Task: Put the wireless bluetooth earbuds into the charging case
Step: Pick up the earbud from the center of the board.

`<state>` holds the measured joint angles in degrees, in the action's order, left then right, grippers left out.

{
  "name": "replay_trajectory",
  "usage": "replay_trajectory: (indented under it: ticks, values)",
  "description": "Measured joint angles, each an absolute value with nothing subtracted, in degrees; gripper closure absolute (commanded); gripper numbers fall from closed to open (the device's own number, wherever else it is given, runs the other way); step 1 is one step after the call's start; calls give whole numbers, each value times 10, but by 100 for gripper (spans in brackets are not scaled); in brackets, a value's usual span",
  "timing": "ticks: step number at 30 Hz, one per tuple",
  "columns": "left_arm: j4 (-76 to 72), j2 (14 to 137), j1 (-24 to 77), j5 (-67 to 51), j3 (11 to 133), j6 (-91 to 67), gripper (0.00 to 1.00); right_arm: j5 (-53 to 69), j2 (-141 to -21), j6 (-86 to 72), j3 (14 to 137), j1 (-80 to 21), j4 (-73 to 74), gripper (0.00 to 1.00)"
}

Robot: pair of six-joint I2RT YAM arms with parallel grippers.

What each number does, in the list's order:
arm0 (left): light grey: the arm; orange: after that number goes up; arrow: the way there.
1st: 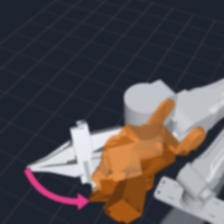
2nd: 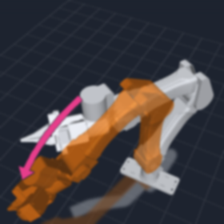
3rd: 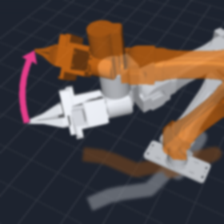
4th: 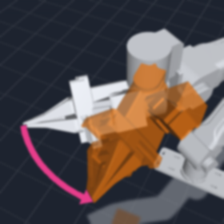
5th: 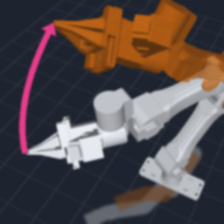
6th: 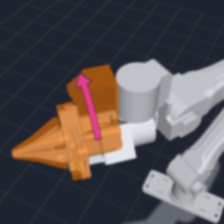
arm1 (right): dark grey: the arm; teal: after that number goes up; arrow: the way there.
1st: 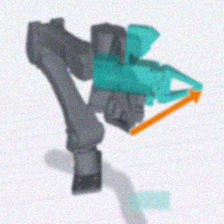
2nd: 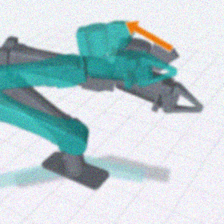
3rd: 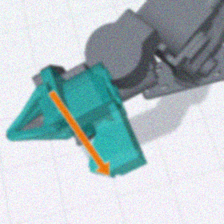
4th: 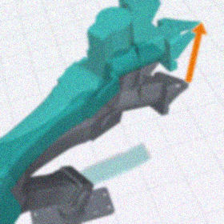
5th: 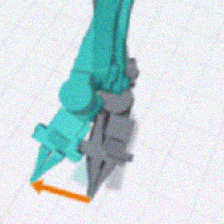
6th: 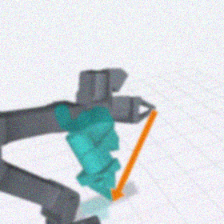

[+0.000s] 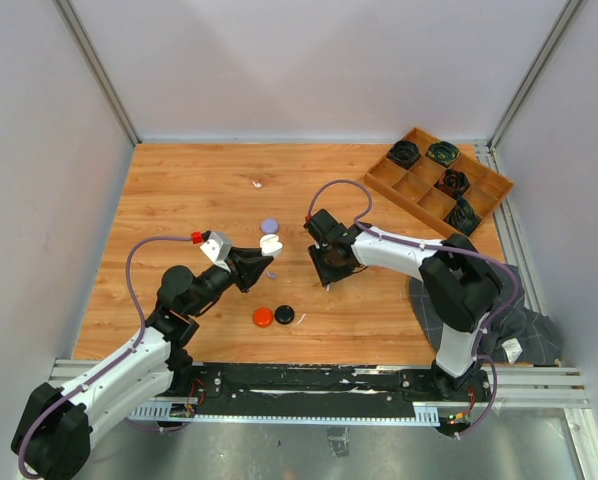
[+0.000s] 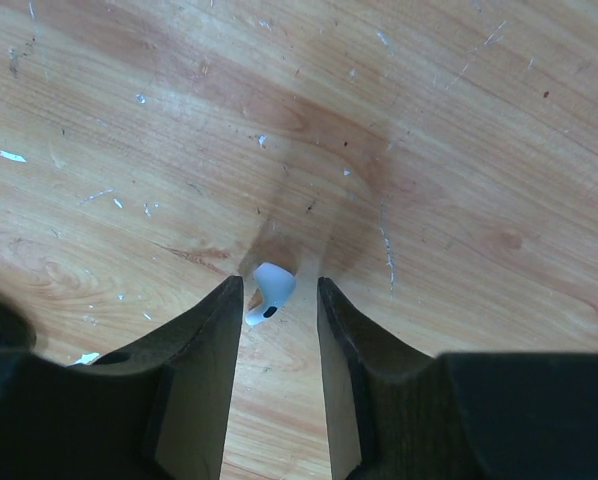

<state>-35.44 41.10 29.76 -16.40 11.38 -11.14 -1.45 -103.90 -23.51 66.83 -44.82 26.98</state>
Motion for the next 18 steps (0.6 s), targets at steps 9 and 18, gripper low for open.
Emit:
replay_trajectory:
  ticks: [9, 18]
  values:
    - [-355, 417, 297, -166, 114, -112, 100, -5, -1047, -239, 670, -448, 261, 74]
    - [-359, 425, 298, -168, 114, -111, 100, -4, -1049, -231, 671, -449, 255, 84]
